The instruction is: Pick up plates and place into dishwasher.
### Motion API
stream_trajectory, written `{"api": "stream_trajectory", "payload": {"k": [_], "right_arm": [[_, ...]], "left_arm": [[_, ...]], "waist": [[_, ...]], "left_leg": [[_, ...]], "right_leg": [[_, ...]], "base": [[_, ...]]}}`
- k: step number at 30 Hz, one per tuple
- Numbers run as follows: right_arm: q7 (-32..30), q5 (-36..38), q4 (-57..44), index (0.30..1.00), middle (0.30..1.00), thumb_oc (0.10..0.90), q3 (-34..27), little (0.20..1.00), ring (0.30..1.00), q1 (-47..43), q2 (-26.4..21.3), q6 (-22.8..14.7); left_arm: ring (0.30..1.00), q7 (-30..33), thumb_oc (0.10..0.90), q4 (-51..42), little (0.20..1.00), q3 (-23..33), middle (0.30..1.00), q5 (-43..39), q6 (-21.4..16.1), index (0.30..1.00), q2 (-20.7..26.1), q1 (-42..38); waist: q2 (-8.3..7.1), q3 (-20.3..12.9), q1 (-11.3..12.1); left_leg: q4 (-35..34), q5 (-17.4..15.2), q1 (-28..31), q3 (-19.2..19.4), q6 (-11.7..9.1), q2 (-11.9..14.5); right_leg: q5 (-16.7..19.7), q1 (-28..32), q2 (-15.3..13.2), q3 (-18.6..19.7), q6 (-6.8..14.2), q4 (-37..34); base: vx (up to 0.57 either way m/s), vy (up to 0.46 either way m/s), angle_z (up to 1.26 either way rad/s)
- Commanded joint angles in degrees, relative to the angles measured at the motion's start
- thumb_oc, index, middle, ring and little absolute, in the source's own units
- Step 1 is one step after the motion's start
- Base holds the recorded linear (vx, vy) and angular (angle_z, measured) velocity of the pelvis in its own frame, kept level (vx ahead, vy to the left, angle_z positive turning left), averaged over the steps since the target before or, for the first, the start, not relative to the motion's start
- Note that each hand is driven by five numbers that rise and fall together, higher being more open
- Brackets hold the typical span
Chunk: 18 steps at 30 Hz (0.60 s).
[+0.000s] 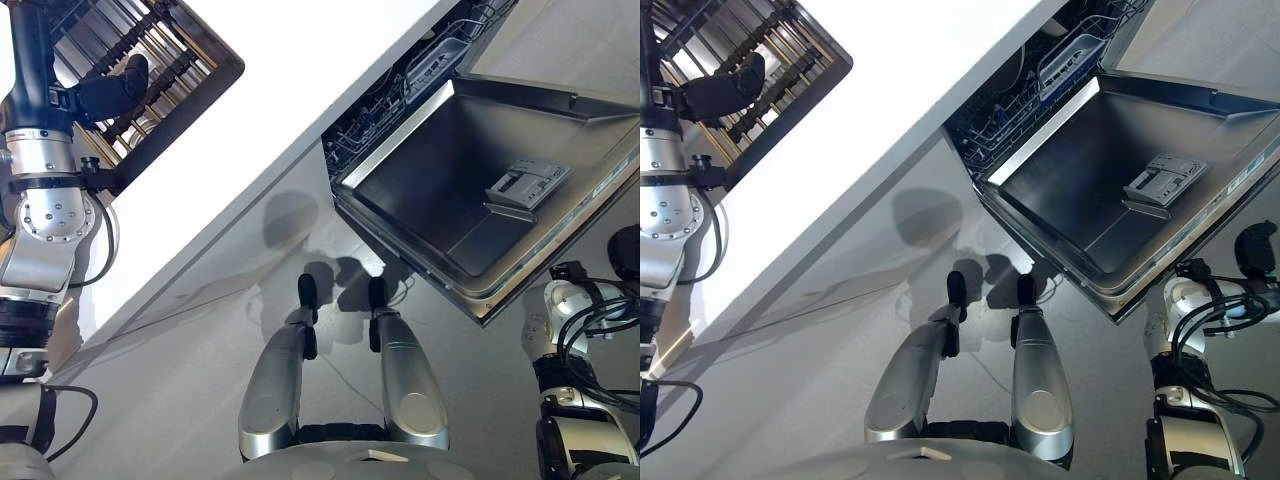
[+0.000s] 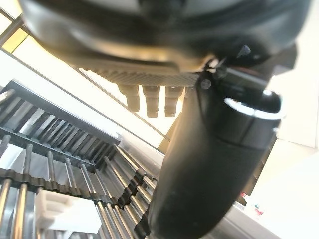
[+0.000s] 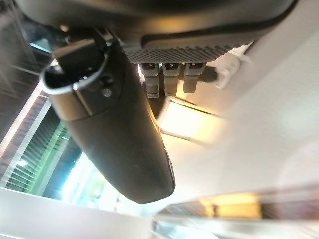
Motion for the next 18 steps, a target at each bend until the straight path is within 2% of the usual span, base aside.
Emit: {"api": "stream_trajectory", "payload": {"k": [1,3,4,5,6,7,10,13,17,18], "right_arm": [[4.7,5.6,0.0,0.9,0.9,0.8,-3.4,0.9,0.9,1.5,-3.3,-2.5],[9.3,9.0,1.8,0.9,0.9,0.8,-3.2,0.9,0.9,2.1,-3.2,-1.7],[13.5,11.6,2.7,0.9,0.9,0.8,-2.8,0.9,0.9,2.6,-3.1,-1.2],[20.0,16.0,4.1,0.9,0.9,0.8,-1.9,0.9,0.9,2.8,-3.4,0.8],[22.6,17.4,4.1,0.9,0.9,0.8,-1.6,0.9,0.9,2.7,-3.4,1.5],[28.0,20.8,5.0,0.9,0.9,0.8,-1.0,0.9,0.9,2.7,-3.4,3.1],[36.8,26.3,6.4,0.9,0.9,0.8,0.0,0.9,0.9,2.8,-3.5,3.4],[41.8,29.7,8.3,0.9,0.9,0.8,1.2,0.9,0.9,2.4,-3.5,3.9],[44.3,33.6,11.4,0.9,0.9,0.8,1.5,0.9,0.9,1.0,-4.2,5.3],[46.7,34.4,13.3,0.9,0.9,0.8,1.4,0.9,0.9,0.3,-4.5,5.8]], "left_arm": [[0.9,4.1,0.8,-3.7,0.9,1.9,0.9,0.2,-2.3,0.9,-3.3,0.4],[0.9,3.4,0.8,-3.8,0.9,2.4,0.9,-0.6,-2.3,0.9,-2.4,0.3],[0.9,3.2,0.8,-3.5,0.9,2.5,0.9,-0.5,-2.7,0.9,-2.4,0.4],[0.9,2.8,0.8,-3.4,0.9,2.5,0.9,-0.9,-2.7,0.9,-1.7,0.0],[0.9,2.7,0.8,-3.5,0.9,2.4,0.9,-0.9,-2.6,0.9,-1.5,-0.1],[0.9,2.5,0.8,-3.5,0.9,2.2,0.9,-1.2,-2.4,0.9,-1.1,-0.5],[0.9,1.7,0.8,-2.9,0.9,2.0,0.9,-1.4,-2.2,0.9,-0.4,-1.6],[0.9,1.0,0.8,-1.2,0.9,1.2,0.9,-1.5,-2.8,0.9,0.2,-3.3],[0.9,0.7,0.8,0.2,0.9,-0.2,0.9,-1.2,-2.6,0.9,0.4,-5.7],[0.9,0.4,0.8,0.4,0.9,-0.8,0.9,-1.4,-2.4,0.9,0.5,-6.6]], "waist": [[0.24,-1.4,-1.0],[-0.02,-1.4,-0.9],[-0.17,-1.4,-0.8],[-0.35,-1.4,-0.7],[-0.37,-1.4,-0.7],[-0.37,-1.4,-0.5],[-0.65,-1.4,-0.4],[-0.77,-1.4,-0.2],[-0.79,-1.4,0.0],[-0.63,-1.4,0.2]], "left_leg": [[3.6,-7.1,0.8,0.8,3.2,-4.4],[3.6,-7.1,0.7,0.9,3.2,-4.4],[3.7,-7.1,0.6,0.9,3.1,-4.3],[3.7,-7.0,0.5,0.9,3.0,-4.3],[3.7,-6.9,0.5,0.9,3.0,-4.3],[3.7,-6.8,0.4,0.7,3.0,-4.3],[3.6,-6.6,0.3,0.6,2.8,-4.2],[3.3,-6.4,0.2,0.7,2.7,-4.0],[3.3,-6.3,-0.3,0.6,2.5,-4.0],[3.4,-6.2,-0.6,0.5,2.5,-4.0]], "right_leg": [[1.1,0.9,2.9,-0.3,0.2,-2.0],[1.2,1.0,2.8,-0.6,0.1,-2.2],[1.2,0.9,2.7,-0.7,0.2,-2.1],[1.3,1.0,2.6,-1.0,0.1,-2.3],[1.3,1.0,2.6,-1.1,0.0,-2.4],[1.3,1.0,2.6,-1.3,0.0,-2.4],[1.4,1.0,2.6,-1.6,-0.2,-2.4],[1.4,0.6,2.6,-1.9,-0.1,-2.2],[1.4,0.2,2.5,-2.2,-0.1,-2.2],[1.4,0.0,2.4,-2.3,-0.1,-2.1]], "base": [[0.0,0.0,0.0],[-0.03,-0.031,-0.01],[-0.02,-0.05,-0.01],[-0.01,-0.044,-0.01],[-0.01,-0.046,0.0],[-0.01,-0.035,0.0],[0.0,-0.043,0.01],[-0.01,-0.043,0.01],[-0.02,-0.033,0.04],[-0.01,-0.026,0.04]]}}
